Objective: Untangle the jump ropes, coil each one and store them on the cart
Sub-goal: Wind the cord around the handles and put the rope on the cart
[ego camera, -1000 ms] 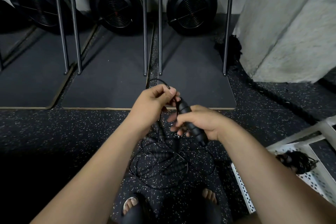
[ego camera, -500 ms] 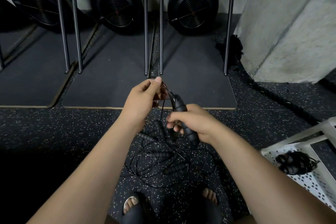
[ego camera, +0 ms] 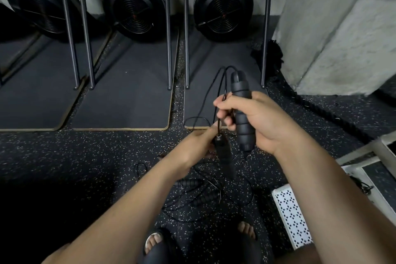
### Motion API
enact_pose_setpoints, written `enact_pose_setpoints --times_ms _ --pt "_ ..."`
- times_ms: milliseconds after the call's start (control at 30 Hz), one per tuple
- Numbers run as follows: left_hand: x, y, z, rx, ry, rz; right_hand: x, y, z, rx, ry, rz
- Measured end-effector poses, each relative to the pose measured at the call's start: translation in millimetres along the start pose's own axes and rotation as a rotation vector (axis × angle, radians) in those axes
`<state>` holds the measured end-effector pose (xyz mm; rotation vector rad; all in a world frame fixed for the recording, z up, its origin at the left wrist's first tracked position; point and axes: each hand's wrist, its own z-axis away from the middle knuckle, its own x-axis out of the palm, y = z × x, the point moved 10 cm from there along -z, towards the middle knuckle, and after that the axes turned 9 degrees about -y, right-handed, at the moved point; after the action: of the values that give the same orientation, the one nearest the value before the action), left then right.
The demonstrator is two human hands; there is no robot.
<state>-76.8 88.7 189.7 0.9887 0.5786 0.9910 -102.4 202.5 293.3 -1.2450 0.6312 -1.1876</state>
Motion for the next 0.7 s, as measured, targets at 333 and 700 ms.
enact_pose_setpoints --times_ms 333,700 --pt "35 8 13 -0.021 -0.157 0.136 -41 0 -3 -0.018 0.200 -0.096" --pt "-2 19 31 0.044 0.218 0.497 -24 37 4 0.059 0.335 -0.064"
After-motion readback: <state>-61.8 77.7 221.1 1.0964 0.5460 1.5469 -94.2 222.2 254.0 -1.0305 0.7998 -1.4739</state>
